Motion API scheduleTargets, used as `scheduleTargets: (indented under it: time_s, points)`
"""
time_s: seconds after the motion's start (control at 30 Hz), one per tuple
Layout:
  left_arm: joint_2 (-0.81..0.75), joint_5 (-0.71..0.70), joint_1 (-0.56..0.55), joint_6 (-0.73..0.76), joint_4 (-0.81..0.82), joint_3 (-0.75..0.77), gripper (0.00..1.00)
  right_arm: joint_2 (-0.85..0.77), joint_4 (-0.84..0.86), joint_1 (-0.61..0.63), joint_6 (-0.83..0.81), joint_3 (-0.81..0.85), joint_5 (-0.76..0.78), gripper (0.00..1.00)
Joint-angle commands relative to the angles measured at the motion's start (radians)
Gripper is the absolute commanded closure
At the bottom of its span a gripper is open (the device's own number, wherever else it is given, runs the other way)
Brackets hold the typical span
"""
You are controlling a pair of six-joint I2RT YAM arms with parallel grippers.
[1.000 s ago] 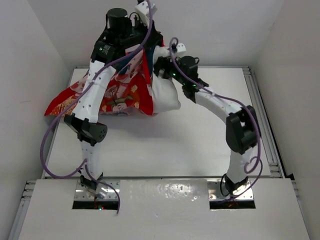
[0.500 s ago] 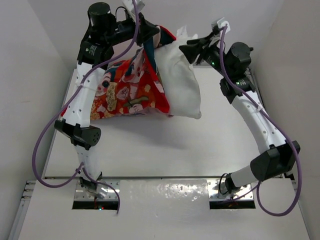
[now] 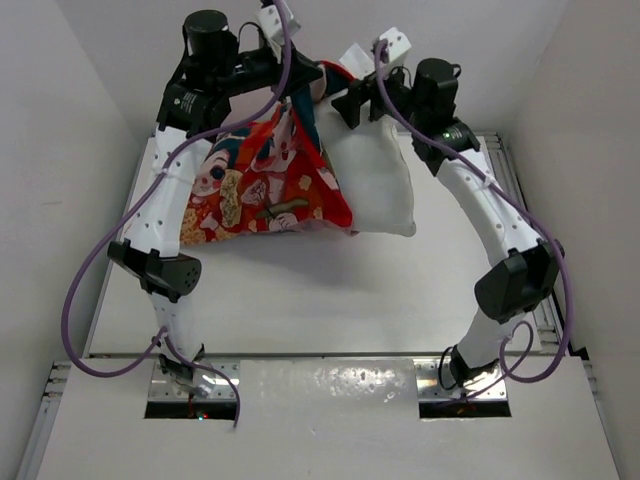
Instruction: Put the pillow into the pillowcase
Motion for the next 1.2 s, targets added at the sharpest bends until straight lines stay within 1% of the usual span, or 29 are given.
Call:
scheduleTargets:
  time_s: [0.0, 0.03, 0.1, 0.17, 0.23, 0.33, 0.37, 0.43, 0.5, 0.63, 0.67, 0.73, 0.8, 0.83, 0.93, 1.1, 1.13, 1.17]
  points:
    - [-0.095, -0.016, -0.028, 0.101, 0.034, 0.004, 1.00, -0.084, -0.085, 0.062, -0.212, -0.016, 0.150, 0.09]
    - [-0.094, -0.021, -0.033, 0.111, 0.028, -0.007, 1.00, -0.105, -0.089, 0.070, -0.256, -0.027, 0.176, 0.09]
    - [-0.095, -0.028, -0.040, 0.125, 0.013, -0.015, 1.00, -0.172, -0.099, 0.081, -0.293, -0.048, 0.218, 0.09]
    - [-0.095, -0.030, -0.043, 0.122, 0.011, -0.021, 1.00, -0.220, -0.086, 0.079, -0.327, -0.073, 0.224, 0.09]
    - [-0.094, -0.025, -0.048, 0.120, 0.011, -0.021, 1.00, -0.283, -0.071, 0.078, -0.356, -0.114, 0.218, 0.13]
    - [-0.087, -0.012, -0.054, 0.120, 0.014, -0.018, 1.00, -0.297, -0.102, 0.071, -0.433, -0.134, 0.120, 0.27]
    - [-0.086, -0.007, -0.056, 0.119, 0.013, -0.017, 1.00, -0.289, -0.146, 0.067, -0.437, -0.121, 0.050, 0.35]
    - [-0.086, -0.001, -0.057, 0.117, 0.007, -0.015, 1.00, -0.244, -0.235, 0.047, -0.445, -0.086, -0.057, 0.39]
    - [-0.089, 0.002, -0.059, 0.120, -0.004, -0.015, 1.00, -0.201, -0.255, 0.030, -0.431, -0.079, -0.089, 0.41]
    - [-0.094, 0.024, -0.057, 0.132, -0.029, -0.016, 1.00, -0.147, -0.200, 0.018, -0.330, -0.052, -0.095, 0.41]
    - [-0.094, 0.019, -0.057, 0.132, -0.029, -0.017, 1.00, -0.119, -0.185, 0.016, -0.315, -0.024, -0.124, 0.41]
    - [-0.095, 0.007, -0.059, 0.128, -0.030, -0.020, 1.00, -0.095, -0.140, 0.012, -0.260, -0.012, -0.130, 0.41]
    - [-0.100, 0.013, -0.059, 0.131, -0.035, -0.024, 1.00, -0.064, -0.088, 0.007, -0.224, -0.013, -0.110, 0.41]
    - [-0.103, 0.022, -0.059, 0.132, -0.038, -0.027, 1.00, -0.056, -0.027, 0.007, -0.180, -0.015, -0.097, 0.41]
    - [-0.107, 0.048, -0.060, 0.145, -0.059, -0.038, 1.00, -0.013, 0.029, 0.004, -0.117, 0.007, -0.051, 0.42]
    - [-0.120, 0.083, -0.059, 0.157, -0.084, -0.058, 1.00, 0.068, 0.038, 0.004, -0.114, 0.076, 0.011, 0.41]
    - [-0.120, 0.090, -0.060, 0.157, -0.084, -0.056, 1.00, 0.085, 0.009, 0.002, -0.130, 0.103, 0.017, 0.40]
    - [-0.120, 0.090, -0.059, 0.142, -0.078, -0.050, 1.00, 0.105, -0.020, -0.001, -0.141, 0.126, 0.015, 0.37]
